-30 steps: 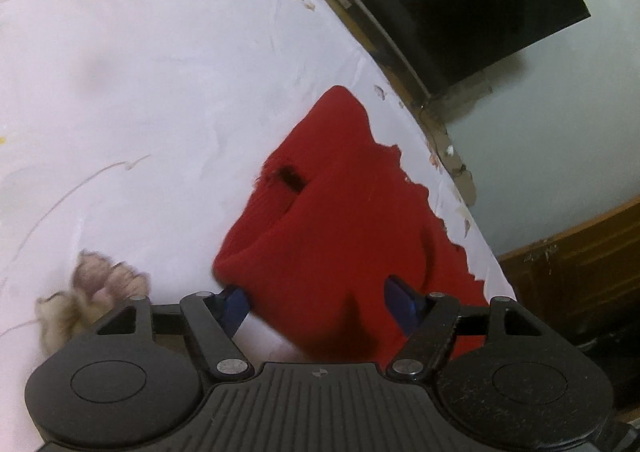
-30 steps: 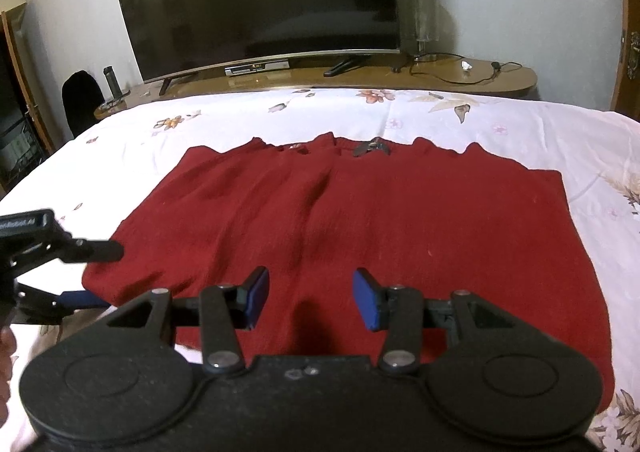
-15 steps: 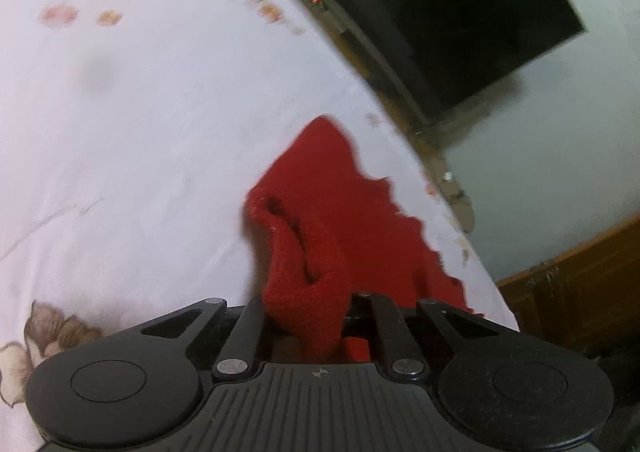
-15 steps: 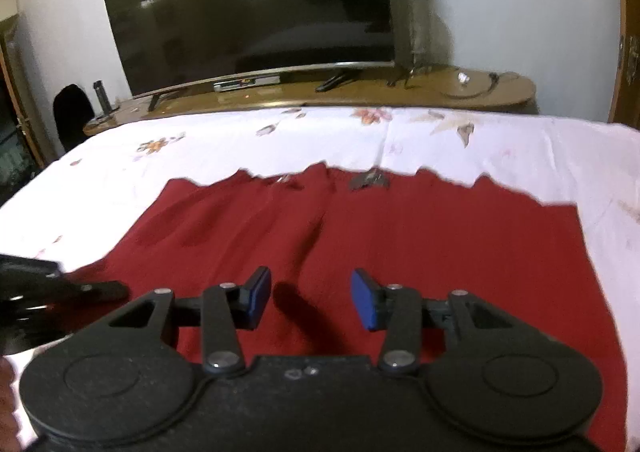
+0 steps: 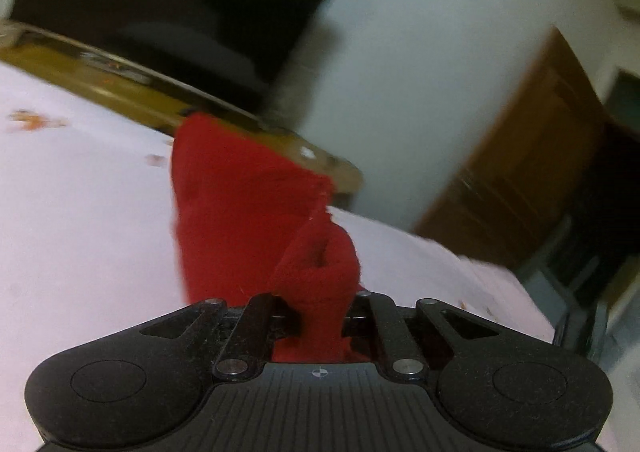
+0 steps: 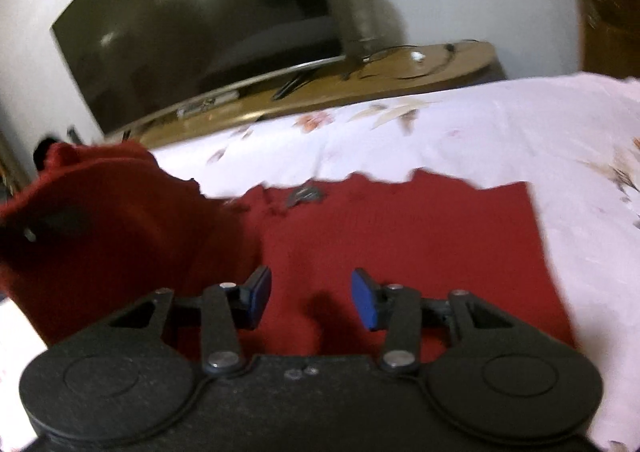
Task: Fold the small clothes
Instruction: 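Lift that side with the left tool and fold it over the other half, then open the left tool and release the folded side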
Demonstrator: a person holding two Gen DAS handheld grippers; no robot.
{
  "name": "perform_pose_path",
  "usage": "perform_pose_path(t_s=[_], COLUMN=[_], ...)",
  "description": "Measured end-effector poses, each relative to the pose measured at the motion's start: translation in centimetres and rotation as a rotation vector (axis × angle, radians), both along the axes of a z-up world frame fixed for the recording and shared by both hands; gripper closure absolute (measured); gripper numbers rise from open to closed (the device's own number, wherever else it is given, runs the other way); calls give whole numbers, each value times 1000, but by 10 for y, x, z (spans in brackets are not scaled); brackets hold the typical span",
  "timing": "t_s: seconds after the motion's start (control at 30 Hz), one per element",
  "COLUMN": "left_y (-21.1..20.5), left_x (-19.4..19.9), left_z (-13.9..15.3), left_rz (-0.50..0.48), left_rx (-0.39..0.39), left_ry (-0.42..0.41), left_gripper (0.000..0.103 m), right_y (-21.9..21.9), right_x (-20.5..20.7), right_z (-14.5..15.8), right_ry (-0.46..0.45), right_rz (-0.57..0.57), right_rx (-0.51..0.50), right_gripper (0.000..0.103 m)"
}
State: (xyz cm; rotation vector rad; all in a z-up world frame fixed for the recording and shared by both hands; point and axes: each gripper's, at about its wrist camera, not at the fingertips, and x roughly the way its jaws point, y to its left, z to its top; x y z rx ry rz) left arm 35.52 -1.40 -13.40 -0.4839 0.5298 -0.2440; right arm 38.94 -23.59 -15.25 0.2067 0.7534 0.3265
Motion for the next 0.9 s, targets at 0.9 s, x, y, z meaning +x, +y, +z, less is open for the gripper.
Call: perform_pose_path(t_s=[0.9], left_y=[-77], left_x=[-46], left_z=[-14], left_rz=[-217], left_rx=[284], left_ry=[129], left_gripper=[60], right_y=[-70], right_x=[23], right_z=[-31], right_ry=[258], right_rz=[35], right_rx=[397], right_gripper=[83])
